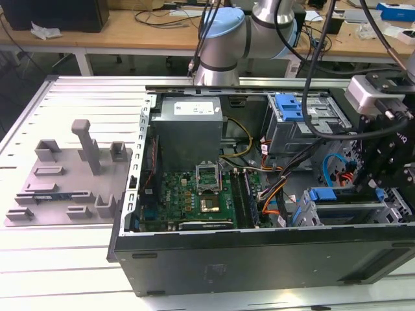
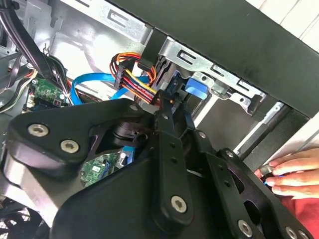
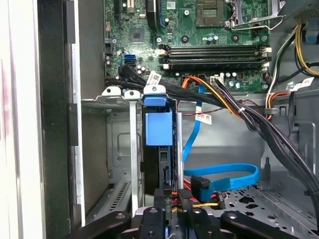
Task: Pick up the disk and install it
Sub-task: 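Insert the first disk wire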
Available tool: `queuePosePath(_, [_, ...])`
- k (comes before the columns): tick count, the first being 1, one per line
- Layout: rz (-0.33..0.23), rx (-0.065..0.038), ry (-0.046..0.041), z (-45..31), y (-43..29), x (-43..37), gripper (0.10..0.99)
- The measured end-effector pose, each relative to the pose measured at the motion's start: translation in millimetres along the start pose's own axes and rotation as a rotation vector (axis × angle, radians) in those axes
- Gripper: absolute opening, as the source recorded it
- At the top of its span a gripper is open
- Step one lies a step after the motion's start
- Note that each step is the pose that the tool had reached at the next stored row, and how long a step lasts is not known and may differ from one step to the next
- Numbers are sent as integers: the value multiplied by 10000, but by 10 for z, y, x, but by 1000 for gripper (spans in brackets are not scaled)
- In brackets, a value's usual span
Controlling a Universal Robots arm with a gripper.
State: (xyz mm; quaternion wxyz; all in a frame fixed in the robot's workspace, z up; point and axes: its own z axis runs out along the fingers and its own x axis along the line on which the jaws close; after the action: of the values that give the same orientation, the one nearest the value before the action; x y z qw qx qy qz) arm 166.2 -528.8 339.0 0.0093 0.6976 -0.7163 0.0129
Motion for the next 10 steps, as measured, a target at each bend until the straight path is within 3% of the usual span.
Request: queuePosePath(10, [0,0,1,-258,-2,5,243])
